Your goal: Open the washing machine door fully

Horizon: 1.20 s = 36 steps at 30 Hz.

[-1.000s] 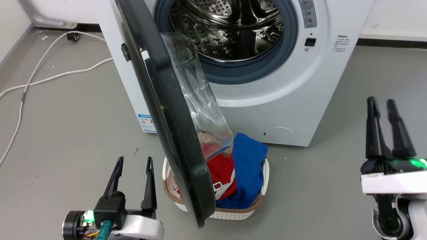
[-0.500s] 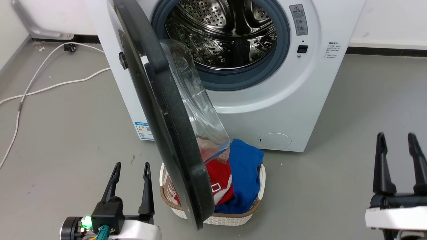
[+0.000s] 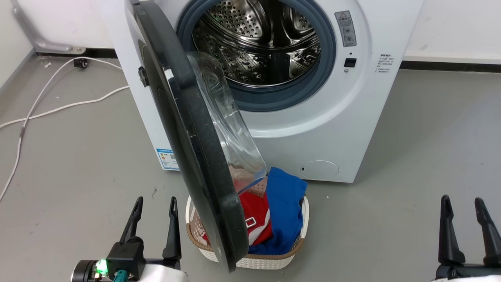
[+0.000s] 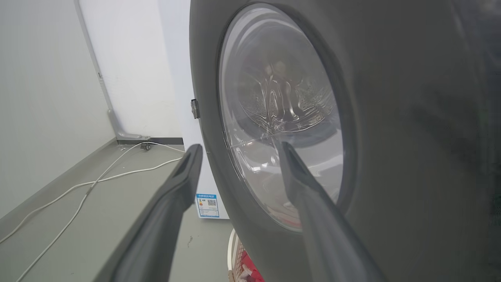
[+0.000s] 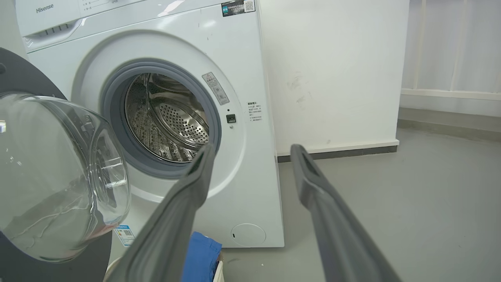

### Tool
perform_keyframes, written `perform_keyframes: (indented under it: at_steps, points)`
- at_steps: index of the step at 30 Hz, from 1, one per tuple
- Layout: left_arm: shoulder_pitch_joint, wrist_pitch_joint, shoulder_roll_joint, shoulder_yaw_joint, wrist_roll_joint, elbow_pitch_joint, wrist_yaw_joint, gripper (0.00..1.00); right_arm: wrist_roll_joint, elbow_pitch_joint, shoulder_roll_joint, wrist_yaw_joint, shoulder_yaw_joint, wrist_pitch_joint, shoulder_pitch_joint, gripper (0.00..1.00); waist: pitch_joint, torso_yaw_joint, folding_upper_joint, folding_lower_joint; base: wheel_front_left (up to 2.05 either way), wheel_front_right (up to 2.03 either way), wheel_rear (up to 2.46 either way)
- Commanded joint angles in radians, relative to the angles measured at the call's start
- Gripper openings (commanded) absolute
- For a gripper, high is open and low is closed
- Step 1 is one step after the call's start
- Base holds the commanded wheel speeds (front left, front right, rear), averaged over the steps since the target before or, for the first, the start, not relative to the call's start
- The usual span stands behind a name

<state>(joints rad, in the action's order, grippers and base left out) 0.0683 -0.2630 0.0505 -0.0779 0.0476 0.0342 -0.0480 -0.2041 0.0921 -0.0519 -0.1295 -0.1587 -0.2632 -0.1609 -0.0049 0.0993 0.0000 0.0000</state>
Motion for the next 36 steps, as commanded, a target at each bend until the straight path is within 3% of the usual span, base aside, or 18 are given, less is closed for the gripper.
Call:
perform_keyframes:
  at_steps: [1, 11, 22, 23, 24, 25, 36]
  points:
    - [0.010, -0.003, 0.000, 0.003, 0.003, 0.000, 0.004, 1.00, -0.015, -0.004, 0.003, -0.002, 0.002, -0.002, -0.020, 1.00, -0.002, -0.001, 0.0000, 0.0000, 0.00, 0.00, 0.00]
    - [0.022, -0.003, 0.000, 0.000, 0.013, 0.006, 0.008, 1.00, -0.035, -0.022, 0.003, -0.002, 0.017, -0.002, -0.068, 1.00, -0.009, -0.003, 0.0000, 0.0000, 0.00, 0.00, 0.00]
    - [0.018, -0.003, 0.000, 0.006, 0.006, 0.024, -0.021, 1.00, -0.018, -0.049, 0.003, -0.002, 0.026, -0.002, -0.065, 1.00, -0.009, -0.002, 0.0000, 0.0000, 0.00, 0.00, 0.00]
    - [0.017, -0.003, 0.000, 0.010, 0.001, 0.024, -0.028, 0.81, -0.014, -0.049, 0.003, -0.002, 0.028, -0.002, -0.063, 1.00, -0.009, -0.002, 0.0000, 0.0000, 0.00, 0.00, 0.00]
    - [0.014, -0.003, 0.000, 0.012, -0.004, 0.022, -0.033, 0.32, -0.013, -0.049, 0.003, -0.002, 0.029, -0.002, -0.062, 1.00, -0.009, -0.002, 0.0000, 0.0000, 0.00, 0.00, 0.00]
    - [0.013, -0.003, 0.000, 0.012, -0.003, 0.021, -0.034, 0.00, -0.011, -0.050, 0.003, -0.002, 0.030, -0.002, -0.060, 1.00, -0.010, -0.002, 0.0000, 0.0000, 0.00, 0.00, 0.00]
    - [-0.047, -0.003, 0.036, 0.069, -0.040, -0.129, -0.047, 0.00, -0.034, -0.057, 0.002, -0.001, 0.029, -0.002, -0.051, 1.00, -0.011, 0.004, 0.0000, 0.0000, 0.00, 0.00, 0.00]
